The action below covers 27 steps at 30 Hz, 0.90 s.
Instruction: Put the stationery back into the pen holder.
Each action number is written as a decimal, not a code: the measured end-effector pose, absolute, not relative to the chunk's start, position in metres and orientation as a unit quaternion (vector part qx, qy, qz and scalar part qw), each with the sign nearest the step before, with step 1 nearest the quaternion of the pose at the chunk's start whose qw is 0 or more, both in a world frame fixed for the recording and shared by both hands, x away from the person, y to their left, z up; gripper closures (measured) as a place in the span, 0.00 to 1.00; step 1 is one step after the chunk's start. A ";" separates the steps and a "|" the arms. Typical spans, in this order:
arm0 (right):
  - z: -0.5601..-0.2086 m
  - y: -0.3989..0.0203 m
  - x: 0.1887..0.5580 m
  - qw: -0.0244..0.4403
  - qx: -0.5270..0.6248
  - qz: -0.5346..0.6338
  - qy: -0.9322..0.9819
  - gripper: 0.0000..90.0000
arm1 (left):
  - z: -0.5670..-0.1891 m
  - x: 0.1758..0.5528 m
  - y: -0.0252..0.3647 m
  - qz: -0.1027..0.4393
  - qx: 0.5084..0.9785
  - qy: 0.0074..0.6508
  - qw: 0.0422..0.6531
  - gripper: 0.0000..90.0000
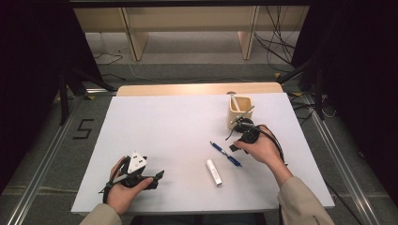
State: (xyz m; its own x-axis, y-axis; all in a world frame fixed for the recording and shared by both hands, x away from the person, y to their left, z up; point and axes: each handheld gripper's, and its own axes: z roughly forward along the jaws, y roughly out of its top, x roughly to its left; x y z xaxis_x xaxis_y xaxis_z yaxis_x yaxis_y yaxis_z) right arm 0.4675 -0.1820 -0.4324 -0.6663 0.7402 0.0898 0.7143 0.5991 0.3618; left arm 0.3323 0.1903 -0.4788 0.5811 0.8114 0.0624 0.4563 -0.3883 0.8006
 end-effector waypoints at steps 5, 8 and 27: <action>-0.435 -0.177 0.466 0.026 0.398 0.176 0.900 0.61 | -0.479 0.332 0.190 0.229 0.802 0.395 0.386 0.19; -0.437 -0.174 0.466 0.021 0.393 0.170 0.903 0.62 | -0.479 0.332 0.190 0.229 0.802 0.395 0.386 0.19; -0.443 -0.159 0.468 0.009 0.372 0.144 0.917 0.62 | -0.479 0.332 0.189 0.228 0.803 0.394 0.385 0.19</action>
